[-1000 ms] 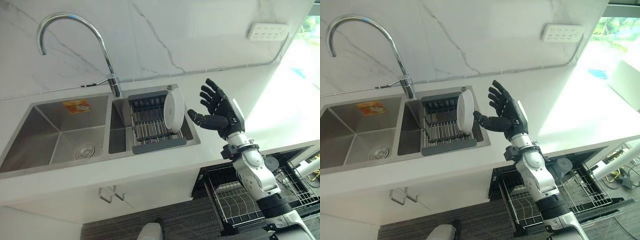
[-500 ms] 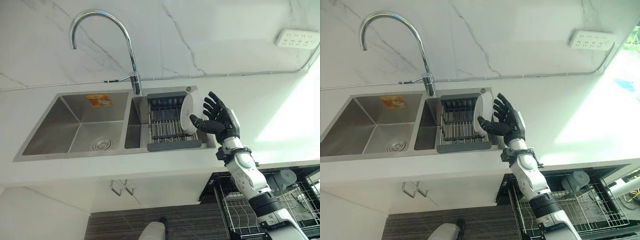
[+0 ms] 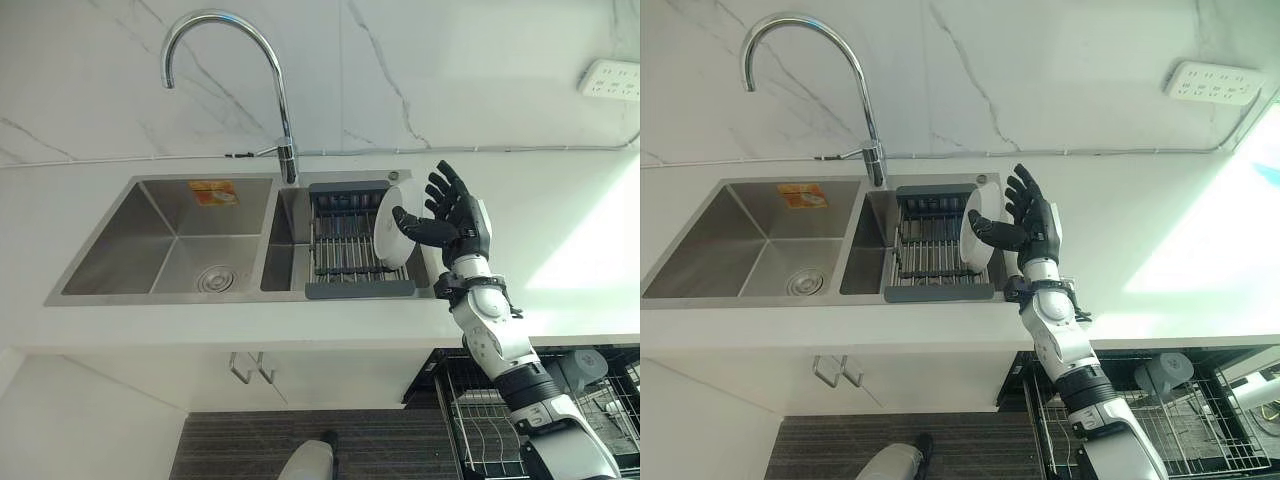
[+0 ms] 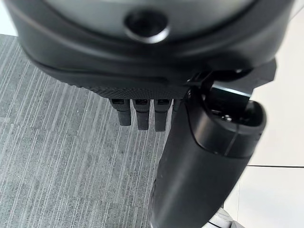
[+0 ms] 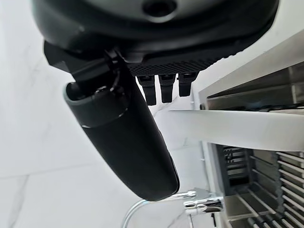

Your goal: Place the dishes in the dishwasher.

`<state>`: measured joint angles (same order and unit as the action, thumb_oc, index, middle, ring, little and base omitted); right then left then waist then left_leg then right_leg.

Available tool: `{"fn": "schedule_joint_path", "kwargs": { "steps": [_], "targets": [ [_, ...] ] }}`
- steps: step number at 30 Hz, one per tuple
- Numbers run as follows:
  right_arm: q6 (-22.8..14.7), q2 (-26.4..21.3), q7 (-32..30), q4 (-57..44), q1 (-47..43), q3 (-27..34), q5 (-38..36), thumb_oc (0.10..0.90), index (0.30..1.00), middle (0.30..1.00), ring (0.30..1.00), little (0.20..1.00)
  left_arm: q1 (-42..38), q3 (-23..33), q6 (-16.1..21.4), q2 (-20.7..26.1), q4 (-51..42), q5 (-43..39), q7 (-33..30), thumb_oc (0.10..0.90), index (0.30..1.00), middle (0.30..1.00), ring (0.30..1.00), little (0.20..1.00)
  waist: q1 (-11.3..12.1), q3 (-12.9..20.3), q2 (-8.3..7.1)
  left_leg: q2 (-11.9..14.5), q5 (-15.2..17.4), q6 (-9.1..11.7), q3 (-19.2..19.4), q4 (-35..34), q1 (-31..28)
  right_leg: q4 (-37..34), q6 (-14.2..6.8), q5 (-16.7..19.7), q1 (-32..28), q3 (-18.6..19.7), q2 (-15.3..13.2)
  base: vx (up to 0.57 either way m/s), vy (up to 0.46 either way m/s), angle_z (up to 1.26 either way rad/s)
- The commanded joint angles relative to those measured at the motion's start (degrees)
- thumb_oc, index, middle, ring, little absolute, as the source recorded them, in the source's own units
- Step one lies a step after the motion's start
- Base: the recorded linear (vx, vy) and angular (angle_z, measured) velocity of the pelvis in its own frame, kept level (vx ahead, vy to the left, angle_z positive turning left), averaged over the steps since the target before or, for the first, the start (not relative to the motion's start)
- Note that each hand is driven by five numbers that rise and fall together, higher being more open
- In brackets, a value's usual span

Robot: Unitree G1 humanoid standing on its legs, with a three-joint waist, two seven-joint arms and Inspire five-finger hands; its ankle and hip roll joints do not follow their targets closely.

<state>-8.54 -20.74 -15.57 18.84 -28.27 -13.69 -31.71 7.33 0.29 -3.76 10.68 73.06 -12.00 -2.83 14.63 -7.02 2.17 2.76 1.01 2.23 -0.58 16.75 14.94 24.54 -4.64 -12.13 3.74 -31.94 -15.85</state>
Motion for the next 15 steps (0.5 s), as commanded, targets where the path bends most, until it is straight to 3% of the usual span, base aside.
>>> {"fn": "schedule_joint_path", "kwargs": {
  "steps": [1,15],
  "targets": [
    [-7.06,-0.86,-0.41,-0.67,-8.85,2.37,1.11,0.800,0.900,0.900,0.900,0.900,0.46,-2.21,0.17,4.40,0.23,2.54,0.71,0.800,0.900,0.900,0.900,0.900,0.71,0.91,-0.63,0.04,4.36,0.69,3.00,0.44,0.86,-7.35,-2.96,-0.65,-6.08,4.04,2.59,0.00,0.000,0.00],
    [-4.95,-0.33,-1.45,3.87,-9.88,2.52,-0.76,0.800,0.900,0.900,0.900,0.900,1.04,-2.81,0.41,5.05,0.56,2.46,0.78,0.800,0.900,0.900,0.900,0.900,1.83,0.40,0.04,-0.82,4.04,0.59,1.55,0.44,1.69,-7.35,-2.90,-1.00,-6.32,4.07,2.39,0.04,-0.004,0.03]
  ]
}}
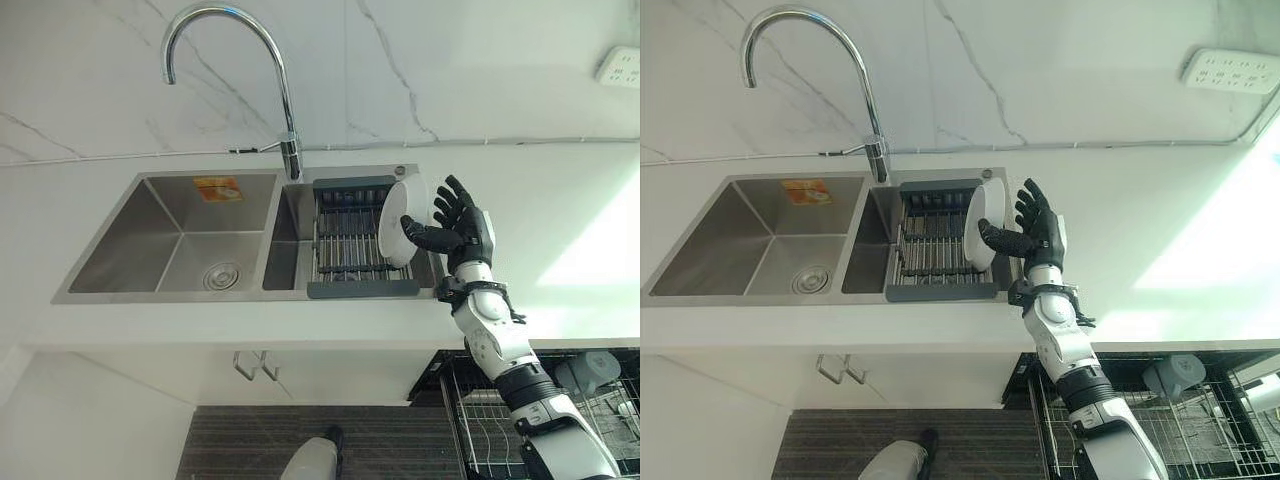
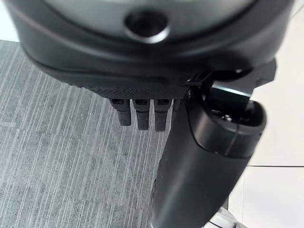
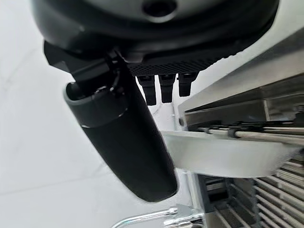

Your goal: Place the dishes in the dishwasher.

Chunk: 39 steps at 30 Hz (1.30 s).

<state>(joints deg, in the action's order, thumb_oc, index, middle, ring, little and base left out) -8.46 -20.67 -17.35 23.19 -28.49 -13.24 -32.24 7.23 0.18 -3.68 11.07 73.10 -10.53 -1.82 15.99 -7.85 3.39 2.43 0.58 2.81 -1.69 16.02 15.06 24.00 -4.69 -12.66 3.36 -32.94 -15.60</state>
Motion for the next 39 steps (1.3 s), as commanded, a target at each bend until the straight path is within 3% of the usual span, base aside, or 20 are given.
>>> {"fn": "schedule_joint_path", "kwargs": {
  "steps": [1,22,23,24,39],
  "targets": [
    [-4.69,-0.33,0.40,-0.40,-9.80,2.06,-0.43,0.800,0.900,0.900,0.900,0.900,1.06,-2.81,0.21,4.69,0.46,0.90,-0.23,0.800,0.900,0.900,0.900,0.900,0.53,1.16,-1.10,-0.58,4.42,-0.01,2.55,1.17,1.63,-6.81,-2.82,-0.48,-5.95,5.04,2.13,0.02,0.007,0.04],
    [-2.21,0.84,5.07,1.15,-11.31,-0.27,-1.91,0.800,0.900,0.900,0.900,0.900,1.51,-3.39,0.54,5.21,0.14,1.29,0.30,0.800,0.900,0.900,0.900,0.900,1.99,0.31,-0.64,-1.34,3.80,-0.04,0.72,1.17,2.46,-6.81,-2.64,-0.82,-6.59,4.50,2.14,0.01,-0.001,0.03],
    [-2.07,0.87,5.25,1.46,-11.26,-0.38,-1.89,0.667,0.700,0.700,0.700,0.700,1.45,-3.36,0.48,5.25,0.19,1.30,0.33,0.800,0.900,0.900,0.900,0.900,1.99,0.31,-0.62,-1.31,3.80,-0.01,0.72,1.17,2.44,-6.81,-2.63,-0.83,-6.62,4.51,2.16,0.00,0.000,0.00],
    [-1.92,0.78,5.47,2.00,-11.26,-0.58,-1.53,0.400,0.300,0.300,0.300,0.300,1.46,-3.42,0.38,5.28,0.15,1.21,0.27,0.800,0.900,0.900,0.900,0.900,1.97,0.31,-0.62,-1.26,3.82,0.02,0.77,1.17,2.38,-6.81,-2.61,-0.86,-6.68,4.47,2.19,0.00,0.000,0.00],
    [-5.96,1.46,1.08,0.50,-10.18,0.02,0.52,0.400,0.300,0.300,0.300,0.300,1.63,-3.38,0.66,4.56,0.12,1.30,-0.19,0.800,0.900,0.900,0.900,0.900,1.42,0.28,-0.80,-0.77,3.98,-0.04,1.70,1.17,2.16,-6.81,-2.86,-0.54,-6.33,4.72,2.04,-0.01,-0.003,0.00]
  ]
}}
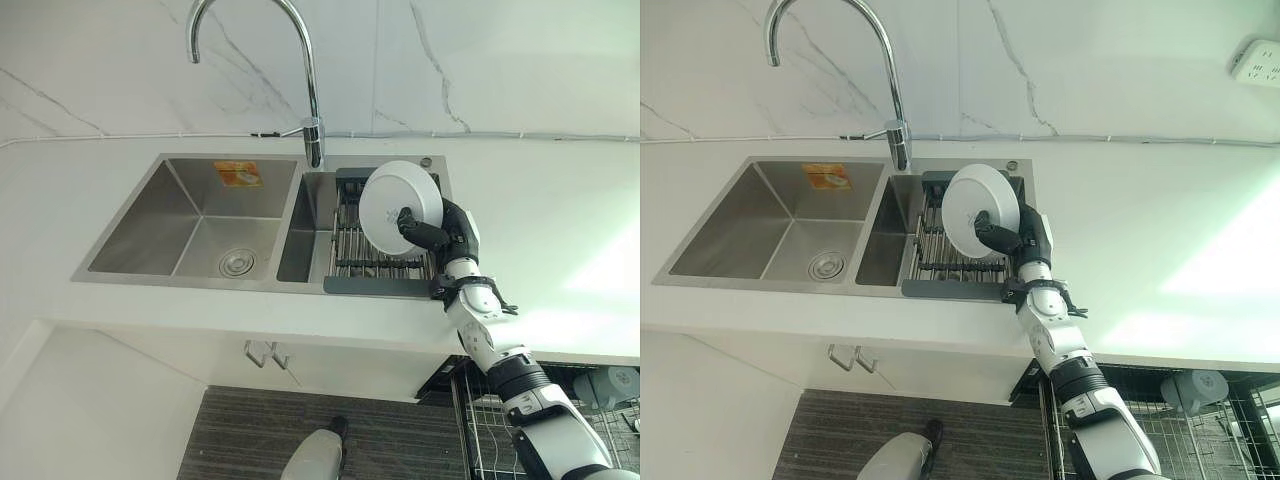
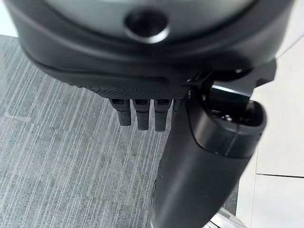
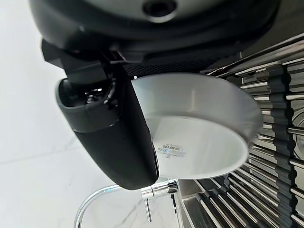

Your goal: Place the dishes in the dishwasher.

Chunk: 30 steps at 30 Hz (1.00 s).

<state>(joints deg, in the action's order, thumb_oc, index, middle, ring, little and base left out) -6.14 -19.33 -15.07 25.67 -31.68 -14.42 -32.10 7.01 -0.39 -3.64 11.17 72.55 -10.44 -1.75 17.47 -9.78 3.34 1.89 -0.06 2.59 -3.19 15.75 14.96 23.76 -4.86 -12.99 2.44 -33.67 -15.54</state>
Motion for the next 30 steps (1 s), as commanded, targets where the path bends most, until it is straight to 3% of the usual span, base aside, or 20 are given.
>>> {"fn": "schedule_joint_path", "kwargs": {
  "steps": [1,6,12,15,16,21,26,29,30],
  "targets": [
    [-8.57,0.27,-1.47,-2.26,-6.83,1.14,0.70,0.400,0.300,0.300,0.300,0.300,1.88,-2.84,0.76,4.33,0.68,1.22,-0.40,0.800,0.900,0.900,0.900,0.900,-0.14,2.19,-0.80,-0.13,4.63,0.19,3.31,1.44,2.21,-6.57,-2.71,-0.17,-5.37,5.46,1.98,-0.04,-0.016,0.00],
    [-10.18,0.68,-1.57,-3.57,-5.91,0.81,0.90,0.400,0.300,0.300,0.300,0.300,1.85,-2.85,1.04,3.80,0.62,1.42,-1.05,0.800,0.900,0.900,0.900,0.900,-0.68,2.25,-1.16,0.40,4.79,0.26,4.11,1.44,1.80,-6.57,-2.82,0.09,-5.03,5.70,2.06,-0.05,-0.025,-0.01],
    [-16.64,0.81,0.76,-7.91,-4.93,0.86,-0.24,0.400,0.300,0.300,0.300,0.300,1.57,-2.64,0.04,3.53,-0.23,1.41,-1.39,0.800,0.900,0.900,0.900,0.900,-1.99,2.62,-1.53,1.20,5.33,0.35,5.32,1.44,0.67,-6.57,-2.92,0.52,-4.25,6.35,2.23,-0.07,-0.034,-0.09],
    [-18.06,1.64,1.75,-12.74,-3.74,1.00,-4.96,0.400,0.300,0.300,0.300,0.300,1.18,-2.41,-0.78,3.21,-1.13,2.00,-1.67,0.800,0.900,0.900,0.900,0.900,-3.38,2.89,-1.81,1.66,5.74,0.32,6.23,1.44,-0.10,-6.57,-2.90,0.88,-3.39,7.34,2.47,-0.13,-0.040,-0.18],
    [-19.32,2.91,4.56,-16.19,-1.89,1.63,-11.80,0.400,0.300,0.300,0.300,0.300,0.86,-2.81,-1.27,2.86,-1.66,2.07,-2.17,0.800,0.900,0.900,0.900,0.900,-4.85,3.11,-2.08,2.02,6.28,0.29,6.95,1.44,-1.03,-6.57,-2.93,1.30,-2.52,8.44,2.63,-0.16,-0.055,-0.35],
    [-18.50,3.44,10.17,-23.36,1.41,2.56,-20.62,0.400,0.300,0.300,0.300,0.300,-0.12,-3.63,-0.89,2.57,-1.15,3.06,-2.77,0.800,0.900,0.900,0.900,0.900,-7.91,3.31,-2.61,3.00,7.36,0.35,8.81,1.44,-3.21,-6.57,-2.90,2.24,-0.93,11.02,3.04,-0.11,-0.058,-0.42],
    [-18.21,2.00,11.91,-33.10,6.88,5.50,-31.48,0.400,0.300,0.300,0.300,0.300,-2.35,-6.14,-0.02,3.05,-1.46,3.81,-3.59,0.800,0.900,0.900,0.900,0.900,-13.71,4.23,-3.30,5.23,8.79,0.85,12.79,1.44,-6.03,-6.57,-3.09,3.33,1.60,16.45,4.15,-0.10,-0.089,-0.75],
    [-19.28,-0.28,12.36,-39.13,11.49,10.25,-31.21,0.400,0.300,0.300,0.300,0.300,-4.96,-6.93,0.16,3.64,-1.05,3.15,-2.58,0.800,0.900,0.900,0.900,0.900,-18.13,4.80,-3.40,7.38,9.13,1.41,15.74,1.44,-7.54,-6.57,-3.06,3.66,2.50,19.65,5.10,-0.06,-0.097,-0.82],
    [-19.27,-0.41,12.27,-39.42,11.77,10.51,-31.33,0.400,0.300,0.300,0.300,0.300,-5.08,-6.93,0.14,3.68,-1.06,3.11,-2.55,0.800,0.900,0.900,0.900,0.900,-18.28,4.81,-3.40,7.51,9.16,1.43,15.95,1.44,-7.65,-6.57,-3.06,3.69,2.55,19.85,5.13,-0.03,-0.074,-0.71]
  ]
}}
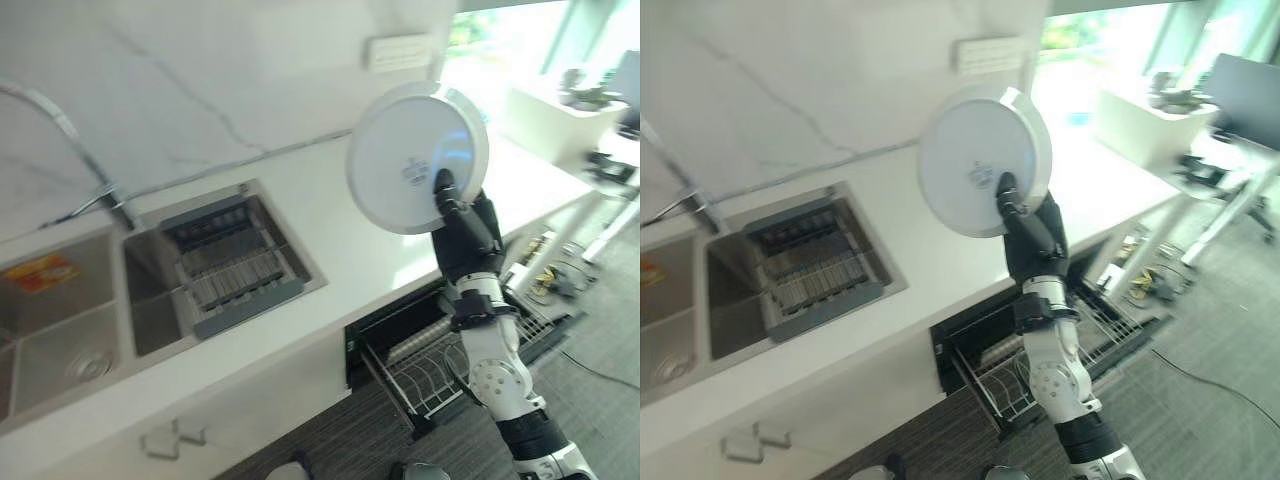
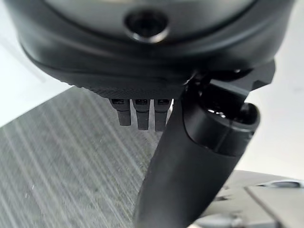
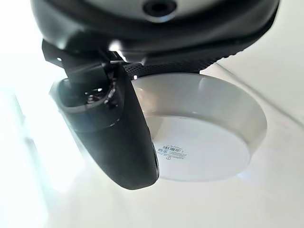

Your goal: Place the dishes in the dishwasher.

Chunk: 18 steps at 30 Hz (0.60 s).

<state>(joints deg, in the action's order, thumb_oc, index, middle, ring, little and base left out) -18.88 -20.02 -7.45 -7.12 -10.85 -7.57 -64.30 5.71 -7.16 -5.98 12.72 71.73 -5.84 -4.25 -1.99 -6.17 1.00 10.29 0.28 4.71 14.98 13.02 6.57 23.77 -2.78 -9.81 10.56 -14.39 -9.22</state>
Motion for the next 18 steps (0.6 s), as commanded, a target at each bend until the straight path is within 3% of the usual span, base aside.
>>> {"fn": "schedule_joint_path", "kwargs": {
  "steps": [1,9,18],
  "targets": [
    [-7.02,-0.10,4.37,-7.64,-7.97,4.84,1.16,0.400,0.300,0.300,0.300,0.300,-4.18,-0.41,2.46,2.11,-0.06,-1.39,0.33,0.800,0.900,0.900,0.900,0.900,0.34,1.24,-1.08,-0.41,8.89,-0.59,-1.55,4.17,0.37,-6.58,-5.15,0.58,-5.47,1.08,-1.11,-0.01,-0.046,-0.58],
    [-7.10,-1.92,3.52,-9.48,1.13,15.83,-3.48,0.400,0.300,0.300,0.300,0.300,-3.90,-1.51,2.33,0.46,0.09,-0.04,1.12,0.800,0.900,0.900,0.900,0.900,-5.40,0.91,-1.36,2.58,9.07,0.47,3.04,4.17,-2.09,-6.58,-5.15,0.96,-4.42,4.71,-0.05,-0.02,-0.047,-0.38],
    [-3.49,-1.72,4.64,-1.11,5.99,20.13,-4.90,0.400,0.300,0.300,0.300,0.300,-3.63,-2.01,2.09,-0.67,0.65,-0.92,0.80,0.800,0.900,0.900,0.900,0.900,-7.93,0.70,-1.54,4.09,8.94,1.24,5.30,4.17,-2.88,-6.58,-5.11,1.41,-3.07,6.28,0.30,0.01,-0.031,-0.33]
  ]
}}
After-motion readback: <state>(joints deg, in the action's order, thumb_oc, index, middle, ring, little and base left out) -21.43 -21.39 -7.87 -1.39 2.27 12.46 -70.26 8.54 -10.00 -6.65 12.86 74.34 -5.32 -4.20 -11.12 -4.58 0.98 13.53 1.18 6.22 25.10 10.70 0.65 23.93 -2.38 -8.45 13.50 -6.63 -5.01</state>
